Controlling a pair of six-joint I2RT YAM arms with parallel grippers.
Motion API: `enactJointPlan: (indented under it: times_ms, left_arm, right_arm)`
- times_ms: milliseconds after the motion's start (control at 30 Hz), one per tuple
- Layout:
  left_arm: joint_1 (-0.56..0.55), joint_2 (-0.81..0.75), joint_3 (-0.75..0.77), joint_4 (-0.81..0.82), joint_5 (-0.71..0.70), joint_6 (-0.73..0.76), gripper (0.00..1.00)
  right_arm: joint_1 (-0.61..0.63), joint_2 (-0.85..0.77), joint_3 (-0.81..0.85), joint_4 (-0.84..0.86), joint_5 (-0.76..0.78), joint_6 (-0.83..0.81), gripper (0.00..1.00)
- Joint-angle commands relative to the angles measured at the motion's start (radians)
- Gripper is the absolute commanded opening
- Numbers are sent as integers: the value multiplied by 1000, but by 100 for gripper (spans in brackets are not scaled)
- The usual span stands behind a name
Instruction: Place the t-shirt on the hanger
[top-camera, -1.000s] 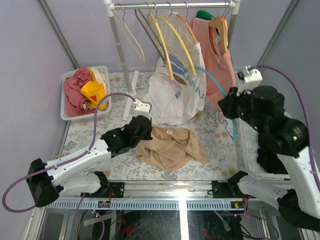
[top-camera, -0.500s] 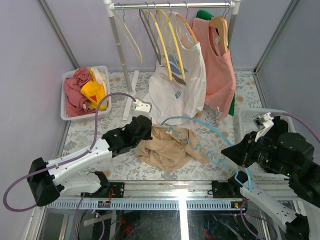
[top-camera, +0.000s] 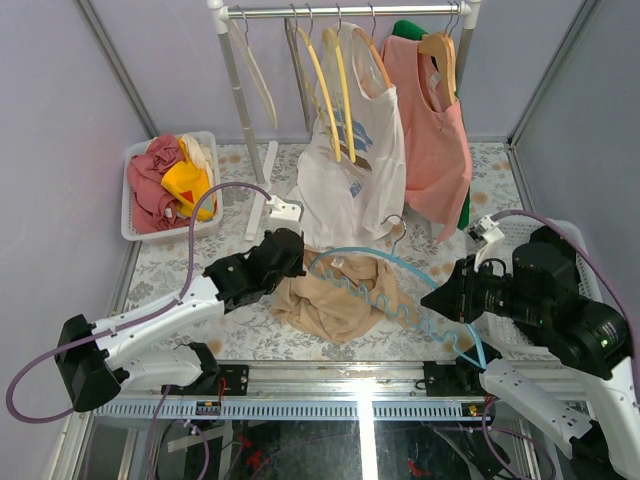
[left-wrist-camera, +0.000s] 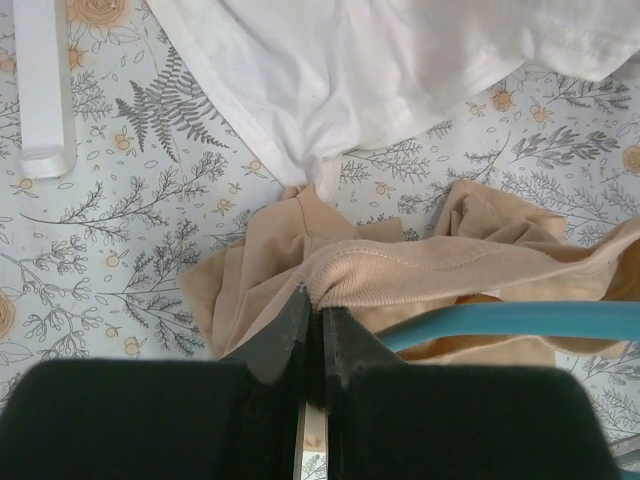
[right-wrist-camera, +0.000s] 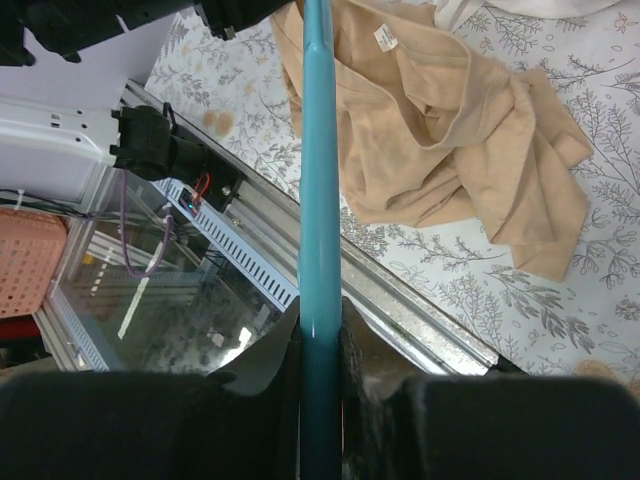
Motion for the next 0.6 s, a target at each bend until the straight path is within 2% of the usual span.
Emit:
enactJointPlan:
  times_ms: [0,233,467,567]
  left_arm:
    - [4,3,47,1,-36,7,0]
    - [5,30,74,5,-24,44,0]
    - [5,36,94,-1,-45,66,0]
    - [5,38,99,7,-48,70,0]
  right_arm:
    - [-3,23,-29,91,-47,-47,0]
    - [-4,49,-83,156,-96,-83,0]
    - [-3,114,-58,247,-132,-123,0]
    - [-3,111,-73,279,-97,-136,0]
